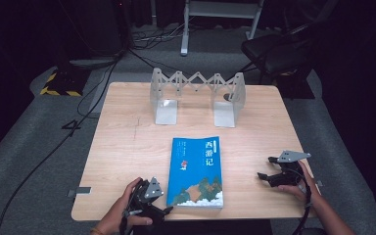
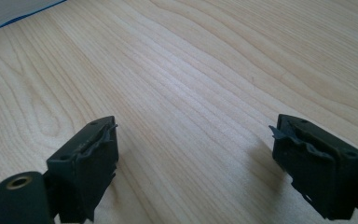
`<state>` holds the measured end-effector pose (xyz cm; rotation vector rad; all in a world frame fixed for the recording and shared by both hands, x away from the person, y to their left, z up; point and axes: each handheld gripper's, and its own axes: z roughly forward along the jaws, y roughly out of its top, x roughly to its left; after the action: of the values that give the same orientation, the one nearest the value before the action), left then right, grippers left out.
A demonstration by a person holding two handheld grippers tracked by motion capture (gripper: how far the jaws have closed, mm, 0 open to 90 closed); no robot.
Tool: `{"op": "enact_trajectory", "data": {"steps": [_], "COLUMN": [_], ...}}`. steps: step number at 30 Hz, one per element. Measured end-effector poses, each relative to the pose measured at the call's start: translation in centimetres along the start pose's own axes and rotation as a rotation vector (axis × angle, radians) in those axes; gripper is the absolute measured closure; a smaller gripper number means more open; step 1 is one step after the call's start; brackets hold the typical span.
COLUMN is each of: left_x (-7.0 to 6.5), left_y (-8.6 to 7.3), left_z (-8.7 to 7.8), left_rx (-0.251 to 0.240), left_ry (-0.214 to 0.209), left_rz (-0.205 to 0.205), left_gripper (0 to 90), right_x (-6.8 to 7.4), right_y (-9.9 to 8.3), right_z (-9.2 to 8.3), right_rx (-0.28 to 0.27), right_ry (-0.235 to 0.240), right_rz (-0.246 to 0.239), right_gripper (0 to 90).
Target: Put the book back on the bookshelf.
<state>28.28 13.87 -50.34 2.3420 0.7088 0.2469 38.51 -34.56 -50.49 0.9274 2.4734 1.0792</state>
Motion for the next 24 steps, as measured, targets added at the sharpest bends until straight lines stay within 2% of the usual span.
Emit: {"op": "enact_trajectory", "data": {"steps": [4,12,14,17,19,24], "left_x": [0.3,0.8,0.9,1.9,2.2,3.2], "left_y": [0.2,0.7,0.6,0.9,1.0,2.5], "left_z": [0.2,0.4,0.4,0.8,1.0,2.1], "left_rx": [0.007,0.03,0.026,0.004,0.002,0.009], "left_ry": [-0.011,-0.045,-0.041,0.006,0.011,-0.014], "left_rz": [0.002,0.032,0.029,-0.018,-0.023,0.003], "left_gripper": [0.4,0.0,0.0,0.4,0.4,0.0], "right_x": [0.0,0.0,0.0,0.0,0.0,0.0], "right_y": [0.0,0.0,0.0,0.0,0.0,-0.1], "right_z": [0.0,0.0,0.0,0.0,0.0,-0.1], "right_rx": [-0.001,0.001,0.0,0.0,0.001,0.002], "right_ry": [0.0,-0.001,-0.001,-0.001,-0.001,-0.004], "right_rz": [-0.001,0.001,0.002,0.002,0.001,0.0], "right_gripper": [14.3,14.5,14.6,14.7,14.7,15.1]}}
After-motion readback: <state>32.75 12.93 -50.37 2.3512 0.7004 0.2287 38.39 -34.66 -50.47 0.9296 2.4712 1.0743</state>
